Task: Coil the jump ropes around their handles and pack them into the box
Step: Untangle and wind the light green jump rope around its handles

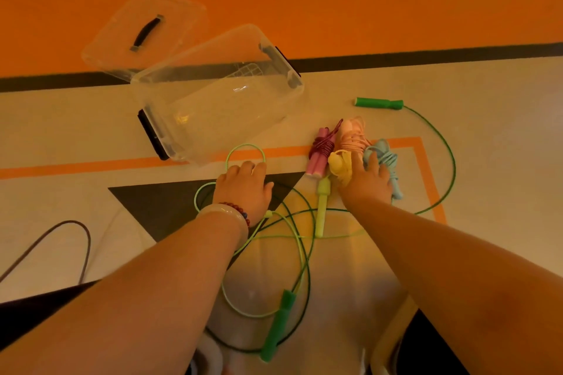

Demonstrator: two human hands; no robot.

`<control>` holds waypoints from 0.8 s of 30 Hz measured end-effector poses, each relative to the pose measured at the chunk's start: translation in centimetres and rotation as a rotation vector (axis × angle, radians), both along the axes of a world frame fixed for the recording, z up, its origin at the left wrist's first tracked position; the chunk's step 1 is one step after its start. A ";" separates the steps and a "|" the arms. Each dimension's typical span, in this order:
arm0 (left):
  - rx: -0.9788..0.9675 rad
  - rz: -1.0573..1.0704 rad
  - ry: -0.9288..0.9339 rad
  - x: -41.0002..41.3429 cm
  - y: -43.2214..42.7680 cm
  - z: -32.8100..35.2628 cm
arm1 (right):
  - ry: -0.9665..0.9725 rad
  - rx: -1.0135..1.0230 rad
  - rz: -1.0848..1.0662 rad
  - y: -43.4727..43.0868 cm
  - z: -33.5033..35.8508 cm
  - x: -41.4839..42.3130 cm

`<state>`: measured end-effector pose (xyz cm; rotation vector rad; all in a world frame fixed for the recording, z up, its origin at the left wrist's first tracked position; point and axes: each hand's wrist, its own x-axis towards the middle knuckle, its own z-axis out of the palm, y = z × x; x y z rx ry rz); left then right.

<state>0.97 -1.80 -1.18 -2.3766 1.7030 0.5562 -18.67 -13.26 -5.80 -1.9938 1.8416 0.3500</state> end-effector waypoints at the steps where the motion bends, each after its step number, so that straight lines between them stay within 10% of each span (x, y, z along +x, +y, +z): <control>1: 0.014 0.001 -0.008 0.2 0.3 -0.2 | -0.006 -0.050 0.026 0.5 -0.4 0.2; 12: 0.014 0.035 0.039 0.3 0.5 -0.5 | 0.000 0.375 0.228 6.0 -4.5 2.0; 24: -0.006 -0.008 0.079 0.5 0.2 -0.1 | -0.309 0.119 -0.114 8.2 -0.3 2.3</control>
